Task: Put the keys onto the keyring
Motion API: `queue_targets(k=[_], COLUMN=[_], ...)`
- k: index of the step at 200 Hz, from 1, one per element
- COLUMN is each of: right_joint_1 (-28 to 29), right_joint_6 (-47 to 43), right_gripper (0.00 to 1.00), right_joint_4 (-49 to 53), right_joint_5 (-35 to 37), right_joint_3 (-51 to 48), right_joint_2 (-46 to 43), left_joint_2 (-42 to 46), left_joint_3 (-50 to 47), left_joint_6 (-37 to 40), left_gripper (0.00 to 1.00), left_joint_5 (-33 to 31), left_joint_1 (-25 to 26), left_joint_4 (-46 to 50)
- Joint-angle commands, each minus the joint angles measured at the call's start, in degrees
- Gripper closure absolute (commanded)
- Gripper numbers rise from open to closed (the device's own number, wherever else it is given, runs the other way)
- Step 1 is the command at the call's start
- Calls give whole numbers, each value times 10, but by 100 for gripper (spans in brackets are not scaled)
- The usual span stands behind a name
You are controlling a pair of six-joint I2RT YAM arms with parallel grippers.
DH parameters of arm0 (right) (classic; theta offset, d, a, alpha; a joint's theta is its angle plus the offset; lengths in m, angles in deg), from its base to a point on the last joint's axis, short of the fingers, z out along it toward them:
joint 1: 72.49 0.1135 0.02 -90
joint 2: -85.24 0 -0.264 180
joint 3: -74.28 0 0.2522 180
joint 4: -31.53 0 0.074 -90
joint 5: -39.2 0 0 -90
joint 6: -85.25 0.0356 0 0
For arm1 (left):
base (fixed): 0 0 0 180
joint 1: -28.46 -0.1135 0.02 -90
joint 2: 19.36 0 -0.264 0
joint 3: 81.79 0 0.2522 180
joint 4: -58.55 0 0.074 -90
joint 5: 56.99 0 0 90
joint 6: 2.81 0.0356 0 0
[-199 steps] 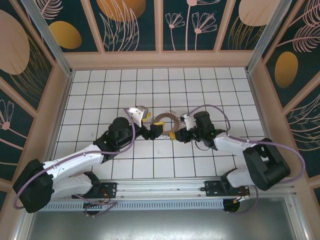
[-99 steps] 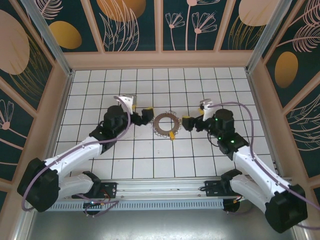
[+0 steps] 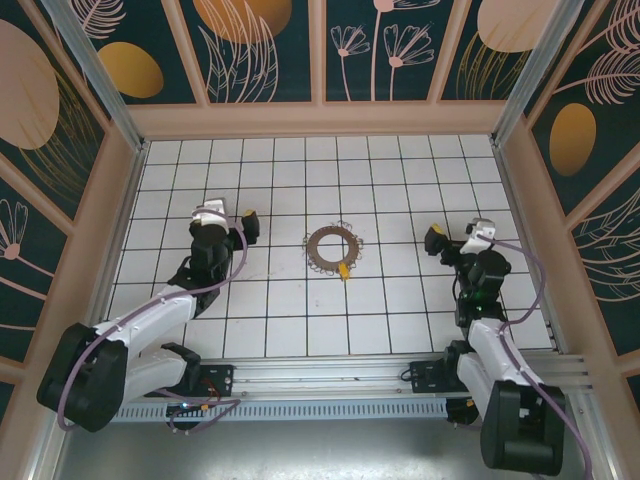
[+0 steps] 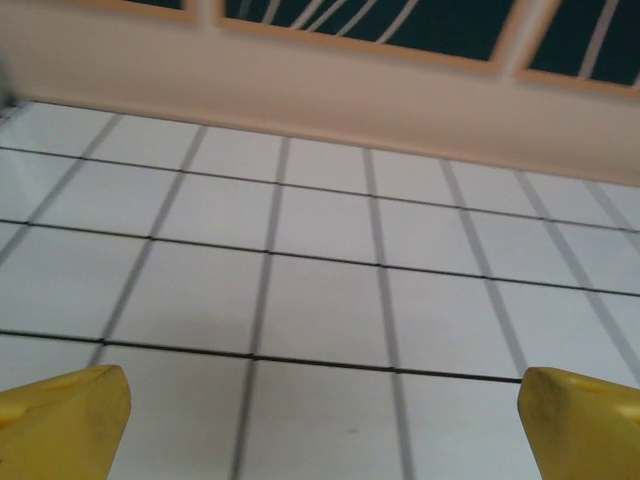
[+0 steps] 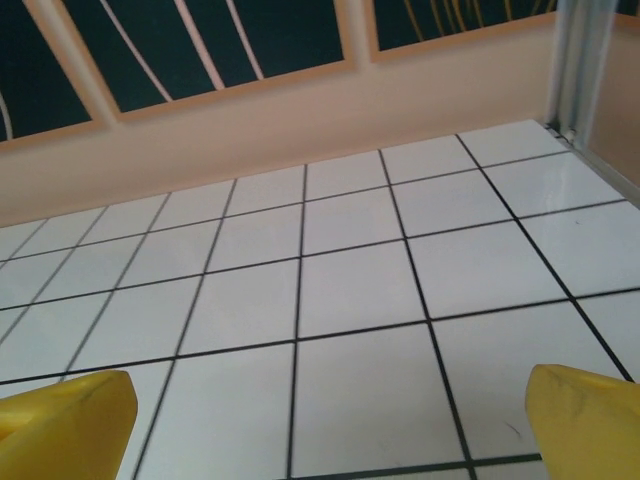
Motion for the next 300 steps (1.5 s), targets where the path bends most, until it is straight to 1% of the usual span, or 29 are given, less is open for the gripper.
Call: queue_targets(k=[1, 12, 17, 28, 49, 61, 77, 82, 90, 103, 114, 128, 133, 140, 148, 156, 165, 172, 192, 202, 209, 212, 223, 232, 241, 249, 300], right_joint_1=[-8, -9, -9, -9, -8, -9, -11, -11, -11, -11, -8, -4, 0, 5, 10, 17, 27, 32, 32, 32, 32, 32, 32, 33, 34, 34, 38], right_joint_6=[-8, -9, -8, -6, -10, -12, -5, -4, -5, 2, -4, -8, -10, -12, -15, -18, -23, -26, -24, -24, -25, -25, -26, -27, -27, -28, -32], right_gripper=[1, 1, 1, 1, 1, 1, 1, 1, 1, 1, 1, 1, 1, 1, 1, 1, 1, 1, 1, 1, 1, 1, 1, 1, 1, 1, 1], right_joint_4=[-163, -223, -252, -306, -367, -406, -448, -463, -475, -505, -454, -435, -423, -423, -408, -407, -398, -399, -401, -395, -395, -394, -392, -390, -388, -388, -390], right_joint_5=[-13, -11, -10, -11, -8, -1, 0, -2, -5, -2, 8, 8, 15, 26, 38, 54, 76, 88, 90, 89, 89, 89, 89, 90, 91, 91, 94], right_joint_3=[-7, -14, -18, -21, -18, -19, -16, -13, -8, -4, 9, 22, 27, 29, 34, 37, 40, 40, 39, 41, 43, 42, 43, 45, 45, 45, 44], right_joint_2=[57, 103, 128, 176, 251, 290, 341, 358, 382, 417, 402, 407, 405, 408, 405, 406, 405, 406, 405, 405, 406, 406, 406, 406, 406, 406, 406], left_joint_2=[-6, -19, -24, -35, -63, -81, -108, -117, -134, -154, -171, -198, -202, -200, -207, -204, -201, -197, -198, -205, -228, -233, -212, -223, -216, -220, -218], left_joint_3=[-17, -29, -22, -21, -25, -30, -46, -43, -48, -67, -77, -84, -75, -61, -60, -58, -68, -75, -86, -101, -119, -122, -107, -114, -111, -113, -114], left_joint_6=[65, 84, 77, 85, 122, 137, 138, 140, 146, 144, 130, 120, 119, 116, 124, 121, 121, 120, 112, 111, 112, 114, 107, 109, 108, 109, 109], left_gripper=[2, 2, 1, 1, 1, 1, 1, 1, 1, 1, 1, 1, 1, 1, 1, 1, 1, 1, 1, 1, 1, 1, 1, 1, 1, 1, 1], left_joint_5=[-117, -160, -179, -198, -219, -218, -204, -207, -211, -187, -173, -149, -146, -124, -107, -94, -73, -51, 33, 65, 59, 58, 65, 65, 68, 66, 66], left_joint_1=[-7, -11, -16, -25, -41, -53, -83, -91, -105, -128, -146, -164, -164, -168, -171, -174, -179, -186, -213, -223, -225, -225, -228, -229, -229, -229, -229], left_joint_4=[-83, -119, -108, -128, -191, -224, -276, -274, -299, -348, -380, -417, -399, -366, -376, -364, -380, -386, -401, -431, -497, -511, -439, -474, -453, -466, -462])
